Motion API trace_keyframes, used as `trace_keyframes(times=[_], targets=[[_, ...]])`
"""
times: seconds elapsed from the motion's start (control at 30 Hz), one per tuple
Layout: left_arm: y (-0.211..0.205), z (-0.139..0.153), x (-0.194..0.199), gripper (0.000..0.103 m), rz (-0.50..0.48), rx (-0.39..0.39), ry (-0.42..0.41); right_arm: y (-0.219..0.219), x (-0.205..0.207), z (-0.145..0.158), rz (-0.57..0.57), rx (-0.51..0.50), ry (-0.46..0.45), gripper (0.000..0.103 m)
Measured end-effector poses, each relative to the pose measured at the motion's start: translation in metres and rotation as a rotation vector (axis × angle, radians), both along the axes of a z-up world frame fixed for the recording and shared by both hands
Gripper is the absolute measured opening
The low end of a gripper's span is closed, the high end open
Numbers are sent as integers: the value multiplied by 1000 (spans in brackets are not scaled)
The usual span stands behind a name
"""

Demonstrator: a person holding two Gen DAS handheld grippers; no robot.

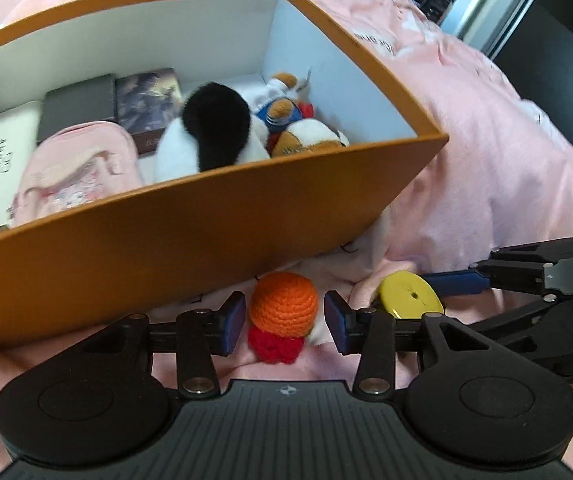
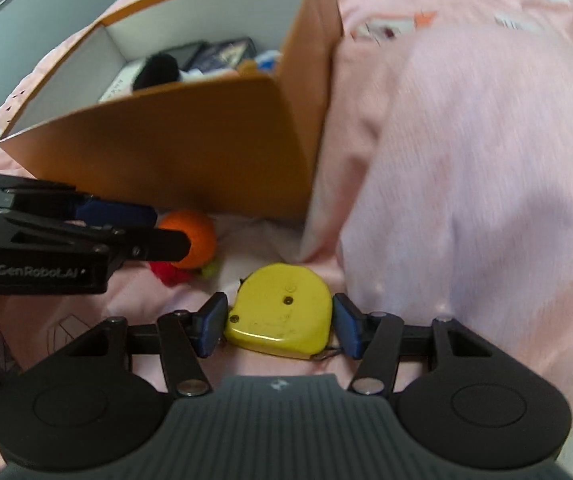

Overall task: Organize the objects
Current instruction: 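Close right gripper on the yellow tape measure while left gripper grasps the orange crochet ball, then carry the orange ball with left gripper while right gripper carries the tape measure over the box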

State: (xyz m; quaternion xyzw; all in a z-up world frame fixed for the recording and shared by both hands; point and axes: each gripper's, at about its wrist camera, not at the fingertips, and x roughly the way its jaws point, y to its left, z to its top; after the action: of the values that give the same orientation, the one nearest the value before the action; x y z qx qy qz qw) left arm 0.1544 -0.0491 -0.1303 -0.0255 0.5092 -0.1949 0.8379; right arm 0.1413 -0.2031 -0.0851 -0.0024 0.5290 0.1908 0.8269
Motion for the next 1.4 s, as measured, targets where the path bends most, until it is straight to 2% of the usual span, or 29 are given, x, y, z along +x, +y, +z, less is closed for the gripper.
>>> trace_keyframes(times=[0.1,0.27,0.33,0.37,0.5,0.63,0.83,0.97,1.07,1.17,1.27,1.4], targets=[[-8,-8,2,51,-13,41,5,-5,2,-4,-17,28,27,58],[-15,-21,5,53,-23,43,11,-1,2,-9,-12,24,32,59],[-17,-24,5,46,-31,36,13,0,3,-11,-10,17,34,59],[-17,-24,4,46,-34,34,11,1,3,-11,-9,15,35,59],[-18,-19,-1,45,-44,40,-12,4,2,-7,-12,16,33,59],[-10,0,-16,45,-51,21,-49,8,1,2,-7,5,5,58],[7,49,-42,45,-53,-46,-145,14,-16,46,24,6,-110,58],[25,89,-47,45,-25,-119,-169,19,-25,86,104,6,-209,58],[30,114,-41,45,19,-119,-192,26,-15,119,184,-22,-302,58],[35,132,-9,45,52,-114,-214,37,1,144,268,-57,-382,58],[43,141,10,45,75,-85,-222,59,28,156,356,-117,-436,58],[51,130,59,45,117,-89,-139,81,71,148,449,-201,-448,57]])
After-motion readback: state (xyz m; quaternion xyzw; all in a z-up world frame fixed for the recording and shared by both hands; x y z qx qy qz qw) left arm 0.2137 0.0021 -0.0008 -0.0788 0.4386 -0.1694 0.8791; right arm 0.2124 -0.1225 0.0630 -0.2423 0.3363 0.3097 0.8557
